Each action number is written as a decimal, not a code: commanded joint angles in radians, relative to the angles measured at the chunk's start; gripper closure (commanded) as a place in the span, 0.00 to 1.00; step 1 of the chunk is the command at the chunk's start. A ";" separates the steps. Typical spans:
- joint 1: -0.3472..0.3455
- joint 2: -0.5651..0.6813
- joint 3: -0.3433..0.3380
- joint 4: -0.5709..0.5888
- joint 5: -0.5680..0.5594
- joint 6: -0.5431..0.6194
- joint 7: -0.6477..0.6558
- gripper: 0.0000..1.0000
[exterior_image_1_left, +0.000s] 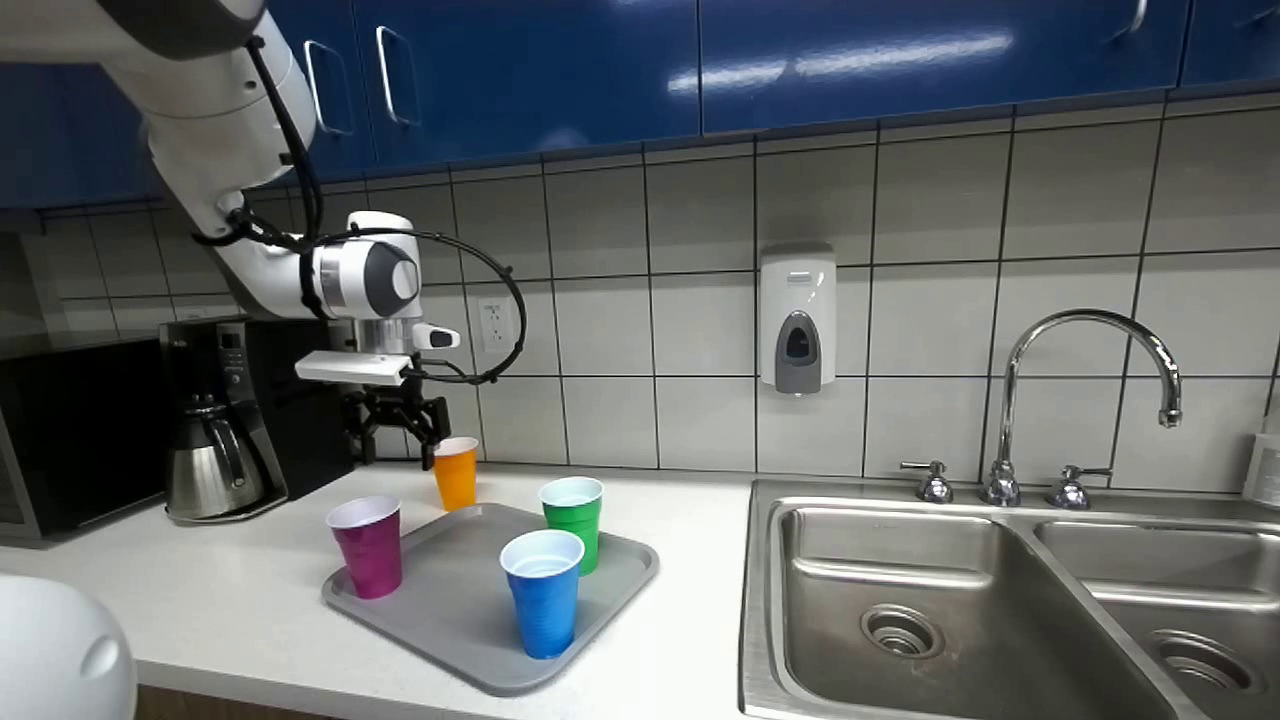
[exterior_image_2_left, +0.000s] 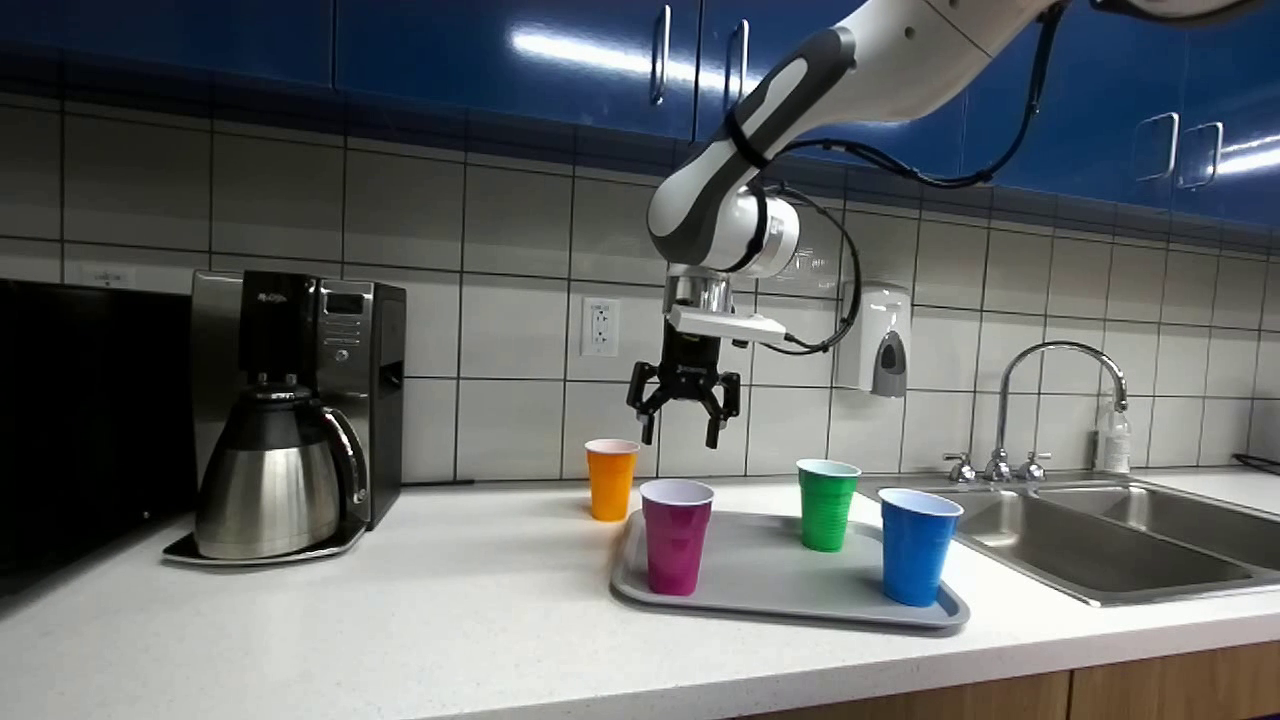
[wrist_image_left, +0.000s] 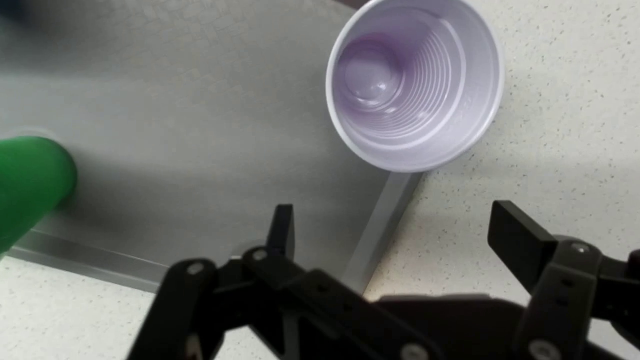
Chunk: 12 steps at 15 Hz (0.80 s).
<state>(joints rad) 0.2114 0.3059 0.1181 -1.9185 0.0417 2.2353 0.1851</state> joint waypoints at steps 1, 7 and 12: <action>0.003 0.061 -0.004 0.077 -0.047 -0.026 -0.002 0.00; 0.015 0.155 -0.017 0.156 -0.119 -0.019 0.005 0.00; 0.024 0.224 -0.030 0.233 -0.142 -0.017 0.008 0.00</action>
<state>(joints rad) 0.2202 0.4830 0.1032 -1.7606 -0.0773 2.2347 0.1851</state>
